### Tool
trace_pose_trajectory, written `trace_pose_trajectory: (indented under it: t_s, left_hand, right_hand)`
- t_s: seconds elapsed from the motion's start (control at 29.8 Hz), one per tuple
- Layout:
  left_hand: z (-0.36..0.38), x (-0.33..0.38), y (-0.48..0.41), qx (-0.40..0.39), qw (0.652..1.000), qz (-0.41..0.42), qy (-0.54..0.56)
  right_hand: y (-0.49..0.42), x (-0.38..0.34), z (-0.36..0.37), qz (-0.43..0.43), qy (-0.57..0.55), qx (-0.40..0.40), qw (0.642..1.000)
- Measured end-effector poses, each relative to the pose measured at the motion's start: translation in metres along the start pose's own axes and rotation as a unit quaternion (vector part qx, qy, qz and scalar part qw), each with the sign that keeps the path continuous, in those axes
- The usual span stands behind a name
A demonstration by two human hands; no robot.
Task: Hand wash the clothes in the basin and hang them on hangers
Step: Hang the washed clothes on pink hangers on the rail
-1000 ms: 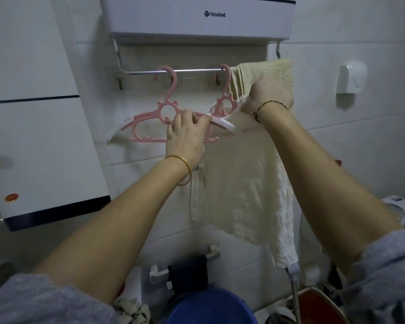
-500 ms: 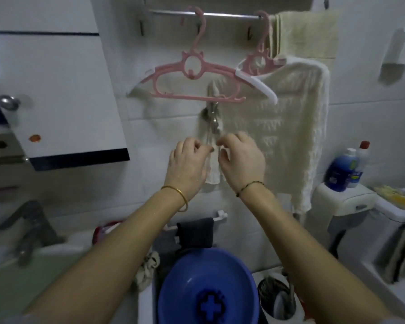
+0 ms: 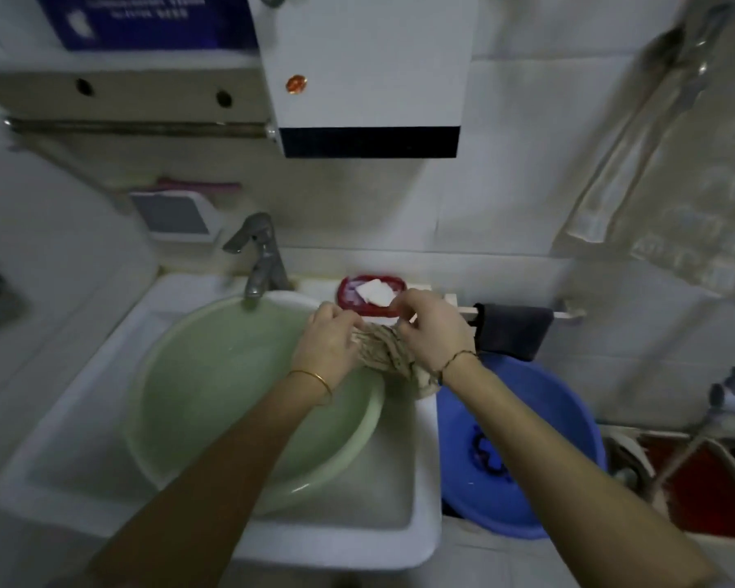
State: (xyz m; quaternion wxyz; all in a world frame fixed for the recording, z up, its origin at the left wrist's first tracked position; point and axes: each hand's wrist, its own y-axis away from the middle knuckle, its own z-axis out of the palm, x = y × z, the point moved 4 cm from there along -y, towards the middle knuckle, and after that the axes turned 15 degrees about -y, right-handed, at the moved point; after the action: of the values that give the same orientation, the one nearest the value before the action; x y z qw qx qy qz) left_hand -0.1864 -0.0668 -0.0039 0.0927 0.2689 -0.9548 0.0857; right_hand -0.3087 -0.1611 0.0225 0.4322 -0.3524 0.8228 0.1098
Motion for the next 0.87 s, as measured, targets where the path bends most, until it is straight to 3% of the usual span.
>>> trace_pose_trajectory:
  t_s: [0.1,0.2,0.34,0.4,0.54,0.64,0.77,0.87]
  left_hand:
    - [0.005,-0.026,-0.005,-0.036,0.999,-0.005,0.003]
    - [0.011,-0.034,-0.013,-0.078,0.997,0.015,0.009]
    - [0.02,-0.032,-0.025,-0.111,0.992,0.047,0.026]
    - [0.022,-0.028,-0.029,-0.12,0.99,0.067,0.023]
    - [0.019,-0.014,-0.035,-0.126,0.985,0.103,0.054]
    - [0.011,0.01,-0.037,-0.124,0.973,0.148,0.124]
    - [-0.002,0.064,-0.029,-0.145,0.946,0.228,0.178]
    - [-0.006,0.11,-0.016,-0.194,0.909,0.325,0.176]
  right_hand:
    - [-0.013,0.017,0.03,0.048,0.128,-0.073,0.988]
    - [-0.011,0.048,0.057,0.14,0.244,-0.154,0.947]
    - [-0.01,0.071,0.073,0.158,0.301,-0.089,0.936]
    - [-0.013,0.075,0.071,0.157,0.278,-0.057,0.946]
    - [-0.013,0.077,0.048,0.198,0.102,0.018,0.975]
    - [0.0,0.069,0.004,0.227,-0.096,0.124,0.961]
    - [0.019,0.066,-0.051,0.255,-0.372,0.21,0.867]
    - [0.033,0.071,-0.078,0.293,-0.535,0.19,0.769]
